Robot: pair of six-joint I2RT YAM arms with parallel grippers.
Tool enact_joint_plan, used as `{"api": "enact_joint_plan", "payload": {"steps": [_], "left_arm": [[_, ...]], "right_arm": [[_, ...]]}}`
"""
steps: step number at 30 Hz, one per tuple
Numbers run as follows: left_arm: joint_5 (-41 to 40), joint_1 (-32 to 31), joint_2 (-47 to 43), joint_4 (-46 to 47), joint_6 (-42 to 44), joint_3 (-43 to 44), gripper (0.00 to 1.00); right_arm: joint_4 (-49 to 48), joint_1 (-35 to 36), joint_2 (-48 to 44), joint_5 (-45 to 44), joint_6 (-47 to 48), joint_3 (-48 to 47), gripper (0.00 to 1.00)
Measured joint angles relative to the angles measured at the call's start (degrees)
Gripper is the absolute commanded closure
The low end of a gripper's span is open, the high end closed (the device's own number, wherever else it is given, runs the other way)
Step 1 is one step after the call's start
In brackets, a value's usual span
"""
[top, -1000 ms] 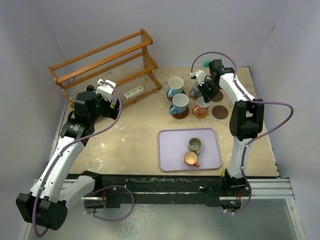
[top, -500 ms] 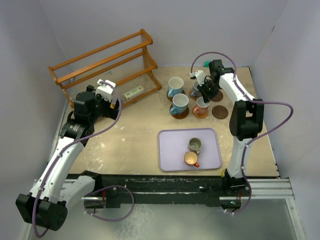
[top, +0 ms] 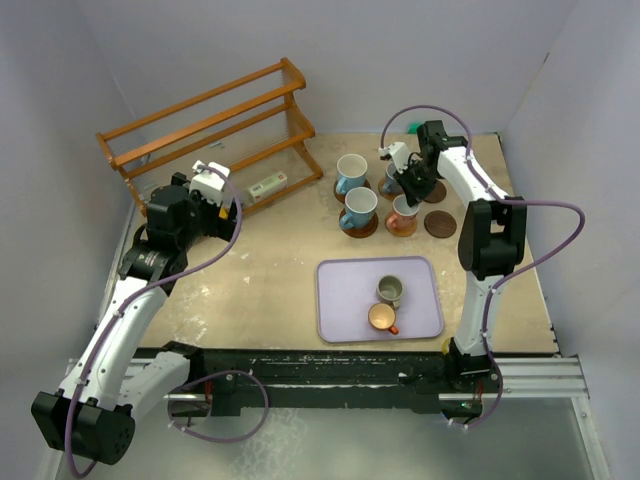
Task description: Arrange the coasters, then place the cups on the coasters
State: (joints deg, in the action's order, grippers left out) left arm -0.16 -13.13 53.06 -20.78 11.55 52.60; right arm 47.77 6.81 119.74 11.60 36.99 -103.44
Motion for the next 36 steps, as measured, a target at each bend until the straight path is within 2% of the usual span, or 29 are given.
{"api": "enact_joint_plan", "payload": {"steps": [11, 17, 21, 28, 36], "left_arm": [[0.0, 0.0, -0.3, 0.0, 0.0, 0.0, 0.04], [0.0, 0.0, -0.4, 0.0, 0.0, 0.0, 0.04], [0.0, 0.0, -0.9, -0.1, 0.0, 0.0, 0.04], [0.0, 0.2, -2.3, 0.0, 0.1, -1.0, 0.04], [0.0, 0.3, -3.5, 0.1, 0.3, -1.5, 0.04]], "right_arm": [[0.4, 0.0, 0.0, -0.1, 1.1, 0.0, 0.77], [1.7, 0.0, 0.0, -0.1, 1.1, -0.5, 0.62], [2.2, 0.0, -0.2, 0.0, 0.9, -1.5, 0.55], [3.2, 0.0, -4.0, 0.1, 0.1, -1.6, 0.50], [3.4, 0.0, -17.7, 1.4, -1.0, 1.8, 0.49]]}}
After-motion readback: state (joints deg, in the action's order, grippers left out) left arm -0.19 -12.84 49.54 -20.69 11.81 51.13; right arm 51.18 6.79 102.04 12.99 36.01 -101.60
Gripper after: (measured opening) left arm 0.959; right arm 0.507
